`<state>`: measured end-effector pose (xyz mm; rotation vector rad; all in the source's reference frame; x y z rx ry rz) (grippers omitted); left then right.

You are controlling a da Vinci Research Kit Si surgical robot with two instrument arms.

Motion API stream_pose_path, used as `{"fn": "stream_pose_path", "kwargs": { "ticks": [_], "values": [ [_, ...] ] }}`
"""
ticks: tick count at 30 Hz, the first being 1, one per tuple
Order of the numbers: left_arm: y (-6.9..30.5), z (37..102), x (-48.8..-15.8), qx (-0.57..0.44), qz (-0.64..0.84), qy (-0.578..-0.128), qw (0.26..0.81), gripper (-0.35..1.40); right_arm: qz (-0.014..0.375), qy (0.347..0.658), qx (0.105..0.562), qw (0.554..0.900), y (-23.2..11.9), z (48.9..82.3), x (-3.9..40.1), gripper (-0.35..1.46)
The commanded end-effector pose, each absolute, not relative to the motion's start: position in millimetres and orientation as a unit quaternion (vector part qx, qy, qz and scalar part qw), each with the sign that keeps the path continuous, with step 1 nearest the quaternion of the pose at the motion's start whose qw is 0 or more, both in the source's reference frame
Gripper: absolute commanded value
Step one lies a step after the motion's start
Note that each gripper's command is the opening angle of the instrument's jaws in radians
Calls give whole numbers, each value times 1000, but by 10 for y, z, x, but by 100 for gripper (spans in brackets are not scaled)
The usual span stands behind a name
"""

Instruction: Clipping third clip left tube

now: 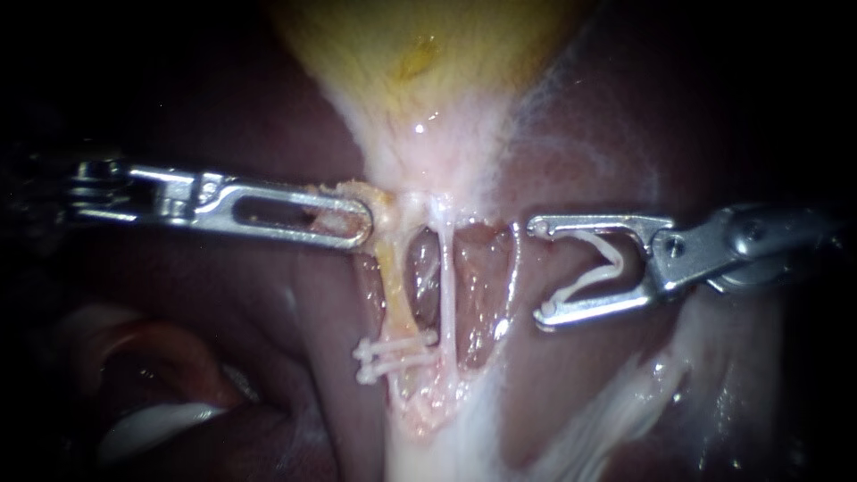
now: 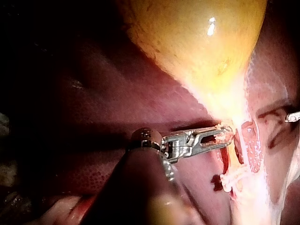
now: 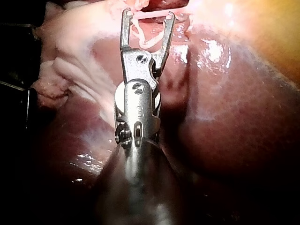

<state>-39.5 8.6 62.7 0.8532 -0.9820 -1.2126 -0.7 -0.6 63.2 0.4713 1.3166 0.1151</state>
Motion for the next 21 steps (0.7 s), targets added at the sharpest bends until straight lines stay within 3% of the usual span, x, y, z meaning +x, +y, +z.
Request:
{"fn": "stream_pose_path", "kwargs": {
  "ticks": [1,10,21],
  "values": [
    [86,628,-395,372,-529,-429,631,-35,53,606,217,764,-6,632,-6,49],
    [86,629,-394,372,-529,-429,631,-35,48,607,219,762,-13,638,4,48],
    [85,628,-394,372,-529,-429,631,-35,38,597,228,768,-39,680,51,48]
  ]
}}
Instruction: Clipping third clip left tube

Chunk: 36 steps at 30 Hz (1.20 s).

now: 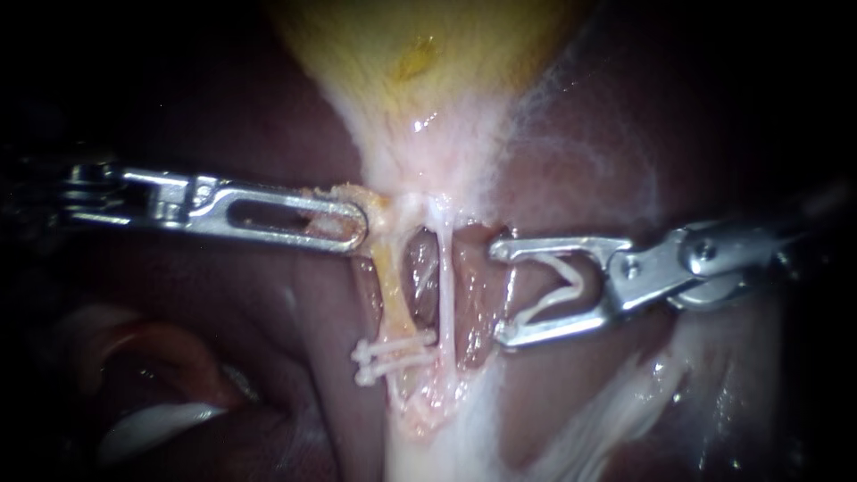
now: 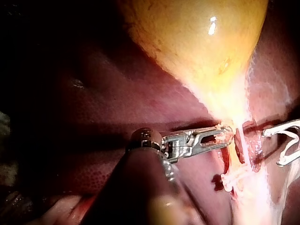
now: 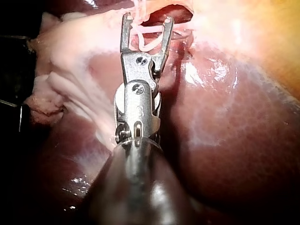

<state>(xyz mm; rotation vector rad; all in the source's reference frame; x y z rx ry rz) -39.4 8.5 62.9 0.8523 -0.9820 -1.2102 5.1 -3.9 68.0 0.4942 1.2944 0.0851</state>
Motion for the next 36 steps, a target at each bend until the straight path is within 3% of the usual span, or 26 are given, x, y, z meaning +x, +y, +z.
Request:
{"fn": "stream_pose_path", "kwargs": {
  "ticks": [1,16,31,36],
  "values": [
    [85,627,-394,372,-529,-429,631,-35,41,596,228,769,-40,683,55,48],
    [82,623,-397,372,-529,-429,631,-35,51,586,243,771,-49,725,100,48],
    [81,621,-399,371,-530,-429,631,-35,60,582,274,764,-59,742,132,47],
    [81,621,-400,371,-530,-429,631,-35,87,600,304,735,-55,743,141,45]
  ]
}}
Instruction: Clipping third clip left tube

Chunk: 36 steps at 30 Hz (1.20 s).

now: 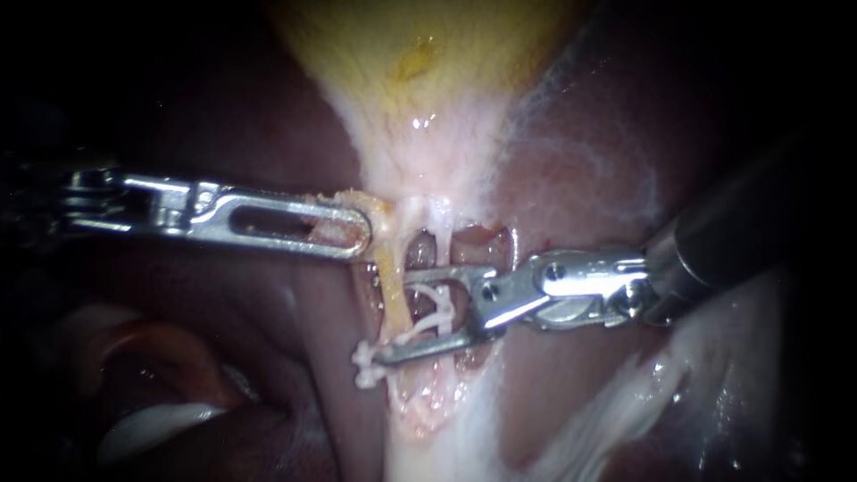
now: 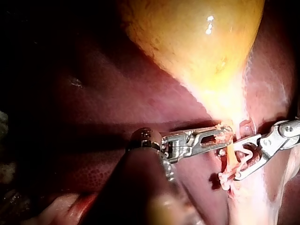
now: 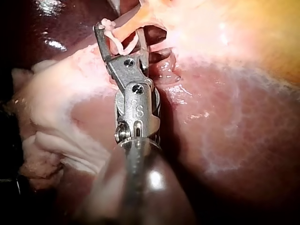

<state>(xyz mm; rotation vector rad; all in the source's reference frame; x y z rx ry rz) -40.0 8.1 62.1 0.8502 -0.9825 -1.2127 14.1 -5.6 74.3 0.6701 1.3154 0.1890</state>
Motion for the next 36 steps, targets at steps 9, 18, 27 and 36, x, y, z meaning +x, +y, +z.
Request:
{"fn": "stream_pose_path", "kwargs": {
  "ticks": [9,18,27,36],
  "values": [
    [82,622,-400,372,-530,-429,631,-35,128,624,341,692,-49,745,159,45],
    [83,624,-400,372,-529,-429,631,-35,150,632,347,677,-35,749,154,42],
    [84,626,-399,372,-529,-429,631,-35,167,643,348,661,-18,736,147,39],
    [84,627,-399,372,-529,-429,631,-35,188,635,363,656,-18,735,141,15]
  ]
}}
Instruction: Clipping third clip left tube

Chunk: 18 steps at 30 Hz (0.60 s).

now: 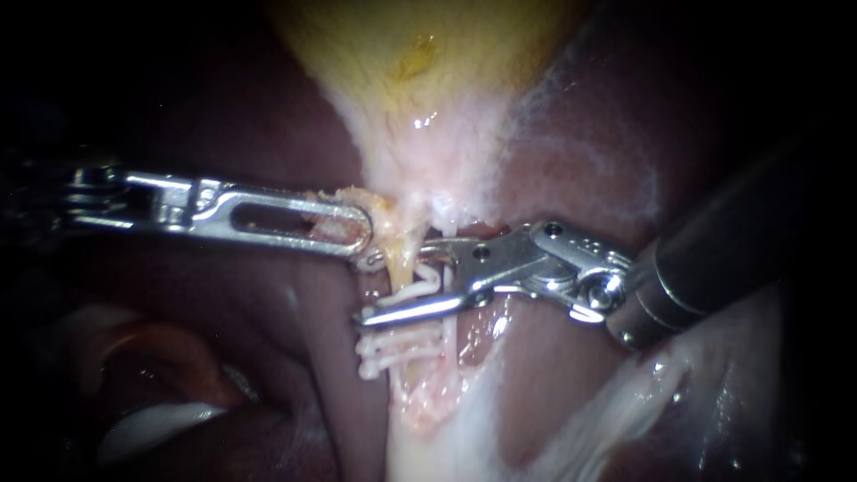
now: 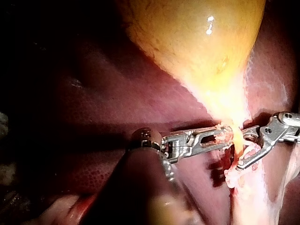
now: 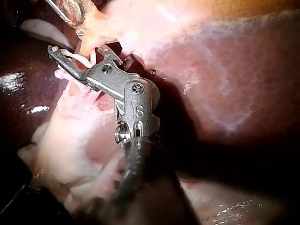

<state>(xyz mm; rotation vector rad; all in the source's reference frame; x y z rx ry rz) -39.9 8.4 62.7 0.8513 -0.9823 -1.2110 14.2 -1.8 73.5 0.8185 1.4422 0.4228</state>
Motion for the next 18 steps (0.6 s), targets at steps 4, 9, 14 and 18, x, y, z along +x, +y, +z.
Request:
{"fn": "stream_pose_path", "kwargs": {
  "ticks": [4,9,14,18],
  "values": [
    [84,627,-399,372,-529,-429,631,-35,197,631,369,654,-18,734,136,-14],
    [85,628,-399,372,-529,-429,631,-35,205,627,376,651,-19,733,132,-35],
    [85,628,-399,372,-529,-429,631,-35,211,609,386,660,-21,734,130,-35],
    [85,628,-399,372,-529,-429,631,-35,212,601,391,664,-22,734,129,-35]
  ]
}}
